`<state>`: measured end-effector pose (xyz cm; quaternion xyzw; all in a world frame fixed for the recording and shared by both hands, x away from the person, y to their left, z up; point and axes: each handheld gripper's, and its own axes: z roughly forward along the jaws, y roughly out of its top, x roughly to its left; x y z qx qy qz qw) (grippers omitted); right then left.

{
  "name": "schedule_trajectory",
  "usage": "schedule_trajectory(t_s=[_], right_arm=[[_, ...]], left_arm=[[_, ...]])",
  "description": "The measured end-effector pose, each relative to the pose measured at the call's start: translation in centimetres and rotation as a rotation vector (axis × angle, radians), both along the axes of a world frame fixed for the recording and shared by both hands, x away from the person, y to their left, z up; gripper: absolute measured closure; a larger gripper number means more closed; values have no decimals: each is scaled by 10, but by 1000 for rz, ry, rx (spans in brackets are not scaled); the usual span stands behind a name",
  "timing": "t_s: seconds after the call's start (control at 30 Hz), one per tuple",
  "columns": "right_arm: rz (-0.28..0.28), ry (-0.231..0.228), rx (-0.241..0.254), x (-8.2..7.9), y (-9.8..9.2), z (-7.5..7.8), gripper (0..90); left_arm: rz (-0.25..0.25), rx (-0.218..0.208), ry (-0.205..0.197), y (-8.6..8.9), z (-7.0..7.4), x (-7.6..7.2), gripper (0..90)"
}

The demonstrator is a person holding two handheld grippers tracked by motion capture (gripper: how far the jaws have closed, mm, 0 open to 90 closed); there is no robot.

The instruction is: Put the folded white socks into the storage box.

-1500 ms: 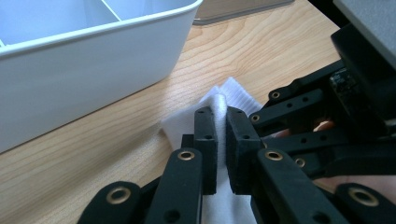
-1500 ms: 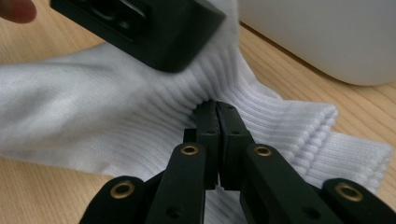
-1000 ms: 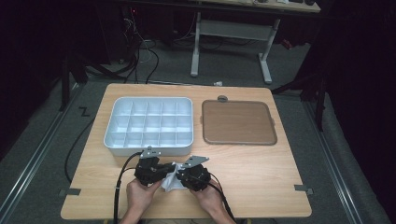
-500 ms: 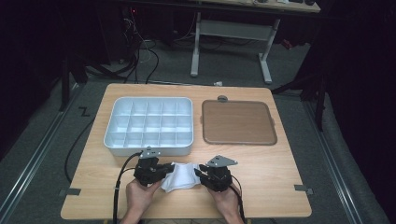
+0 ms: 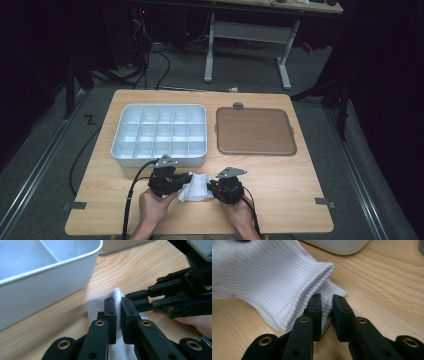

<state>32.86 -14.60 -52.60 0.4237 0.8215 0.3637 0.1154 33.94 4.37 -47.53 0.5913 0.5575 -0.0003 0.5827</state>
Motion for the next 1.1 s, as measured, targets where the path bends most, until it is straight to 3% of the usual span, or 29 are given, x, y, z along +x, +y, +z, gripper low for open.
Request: schedule_trajectory(t_s=[0.2,0.3,0.63,0.83,0.9,1.1], right_arm=[[12,-1,-3,1,1,0,791],[28,-4,-29,3,5,2,793],[72,-10,-36,5,14,2,805],[82,-6,-28,6,15,1,805],[87,-10,-24,7,17,1,805],[89,-2,-18,8,18,0,803]], left_arm=[[-30,-6,1,-10,5,2,847],[-50,-5,1,-15,6,2,847],[-72,14,18,-29,-9,12,844],[-67,16,17,-31,-13,14,842],[-55,-1,25,-31,-15,16,839],[-17,10,24,-28,-27,20,836]])
